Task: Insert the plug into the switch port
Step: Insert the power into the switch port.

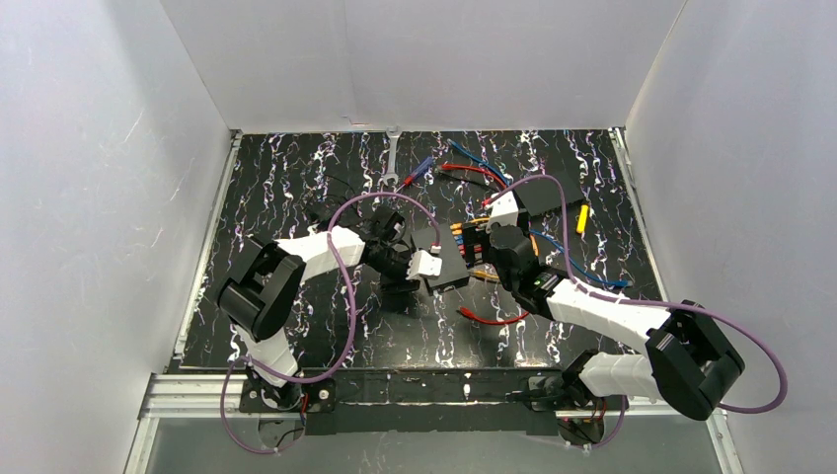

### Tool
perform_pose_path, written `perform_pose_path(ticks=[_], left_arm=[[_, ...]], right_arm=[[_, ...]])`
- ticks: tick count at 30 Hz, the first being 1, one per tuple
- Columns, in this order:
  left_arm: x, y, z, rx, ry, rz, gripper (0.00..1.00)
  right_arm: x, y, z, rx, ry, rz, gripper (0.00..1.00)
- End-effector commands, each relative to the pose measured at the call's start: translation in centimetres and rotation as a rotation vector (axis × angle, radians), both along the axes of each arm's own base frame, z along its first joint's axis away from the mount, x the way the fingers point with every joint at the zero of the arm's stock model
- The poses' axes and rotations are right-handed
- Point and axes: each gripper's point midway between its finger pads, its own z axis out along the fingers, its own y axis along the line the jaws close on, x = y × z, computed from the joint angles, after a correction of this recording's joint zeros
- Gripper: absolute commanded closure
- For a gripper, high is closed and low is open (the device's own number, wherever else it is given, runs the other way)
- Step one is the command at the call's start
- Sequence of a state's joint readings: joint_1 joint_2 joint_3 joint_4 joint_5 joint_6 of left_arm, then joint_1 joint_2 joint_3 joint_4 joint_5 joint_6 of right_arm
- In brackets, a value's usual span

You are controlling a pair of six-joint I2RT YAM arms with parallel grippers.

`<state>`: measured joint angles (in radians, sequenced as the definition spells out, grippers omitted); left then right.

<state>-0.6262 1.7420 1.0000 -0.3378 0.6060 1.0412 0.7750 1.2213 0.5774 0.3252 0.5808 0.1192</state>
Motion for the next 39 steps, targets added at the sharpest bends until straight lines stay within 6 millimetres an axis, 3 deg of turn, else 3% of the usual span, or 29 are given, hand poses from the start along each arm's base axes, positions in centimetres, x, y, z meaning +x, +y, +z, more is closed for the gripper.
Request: perform_pose_path(ticks=[1, 9, 21, 25, 28, 31, 39], left_arm=[[-0.1, -0.5, 0.6, 0.005, 0.0, -0.025, 0.57], [-1.0, 0.6, 0.1, 0.091, 0.013, -0.032, 0.74], [-2.1, 2.3, -1.7, 0.247, 0.006, -0.005, 0.81], [-2.0, 2.3, -1.8, 0.28, 0.061, 0.112, 0.83], [-0.3, 1.8, -1.3, 0.324, 0.1, 0.324, 0.88], [0.3, 2.2, -1.7, 0.411, 0.164, 0.484, 1.0], [1.7, 1.5, -2.2, 0.408, 0.222, 0.817, 1.0]], right_arm=[[0.8, 0.0, 0.9, 0.039, -0.036, -0.032, 0.01], [0.9, -0.1, 1.0, 0.04, -0.032, -0.035, 0.01], [0.7, 0.0, 1.5, 0.063, -0.04, -0.025, 0.01], [0.7, 0.2, 1.4, 0.066, -0.036, -0.016, 0.01], [0.7, 0.2, 1.3, 0.065, -0.027, -0.016, 0.01], [0.7, 0.4, 1.2, 0.07, -0.021, -0.009, 0.01], [0.8, 0.8, 0.8, 0.077, 0.013, 0.005, 0.01]])
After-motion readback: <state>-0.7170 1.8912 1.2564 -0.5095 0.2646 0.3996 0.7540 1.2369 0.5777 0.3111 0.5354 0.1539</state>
